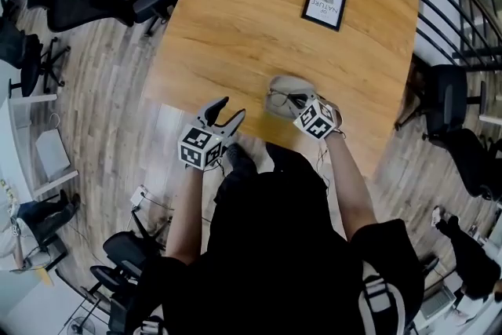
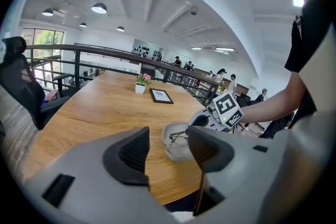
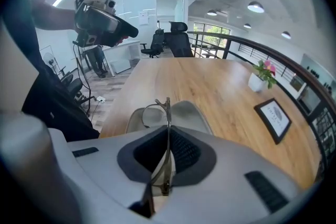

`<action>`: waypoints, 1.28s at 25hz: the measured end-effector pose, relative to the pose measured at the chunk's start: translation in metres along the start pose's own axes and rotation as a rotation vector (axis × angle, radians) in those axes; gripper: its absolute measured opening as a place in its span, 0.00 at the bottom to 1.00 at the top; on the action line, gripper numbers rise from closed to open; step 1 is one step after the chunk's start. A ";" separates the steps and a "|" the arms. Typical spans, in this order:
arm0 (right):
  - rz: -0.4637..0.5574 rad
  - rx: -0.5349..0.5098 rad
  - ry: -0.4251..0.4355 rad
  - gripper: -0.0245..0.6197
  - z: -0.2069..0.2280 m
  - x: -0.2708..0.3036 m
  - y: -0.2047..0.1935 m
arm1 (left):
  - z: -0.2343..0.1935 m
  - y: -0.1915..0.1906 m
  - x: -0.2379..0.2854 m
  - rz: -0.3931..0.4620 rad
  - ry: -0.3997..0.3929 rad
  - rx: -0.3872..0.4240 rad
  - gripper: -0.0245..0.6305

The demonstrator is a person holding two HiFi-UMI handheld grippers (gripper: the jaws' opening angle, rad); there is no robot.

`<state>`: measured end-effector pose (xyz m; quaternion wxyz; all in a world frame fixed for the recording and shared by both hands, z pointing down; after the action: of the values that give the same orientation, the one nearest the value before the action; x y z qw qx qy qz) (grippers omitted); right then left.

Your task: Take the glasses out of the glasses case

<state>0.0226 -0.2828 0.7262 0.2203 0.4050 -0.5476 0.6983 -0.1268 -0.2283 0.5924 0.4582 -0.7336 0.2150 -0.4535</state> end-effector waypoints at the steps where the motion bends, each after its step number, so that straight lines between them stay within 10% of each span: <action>1: 0.003 0.001 -0.008 0.07 0.001 -0.003 0.001 | 0.001 0.001 -0.001 0.004 -0.003 0.004 0.41; 32: 0.176 0.061 -0.252 0.07 -0.027 -0.090 0.043 | 0.029 0.033 -0.050 0.103 -0.098 0.164 0.41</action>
<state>0.0335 -0.2582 0.6266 0.0754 0.4463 -0.5828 0.6749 -0.1234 -0.1938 0.5356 0.5493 -0.7028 0.1919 -0.4093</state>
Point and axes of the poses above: the fingertips, and each gripper's own axes: x forward along the fingers, z to its right, y out of its top, the point moved 1 cm from there along -x, backward along the fingers, and after that the axes turned 11 degrees about x, right-handed, at the moved point
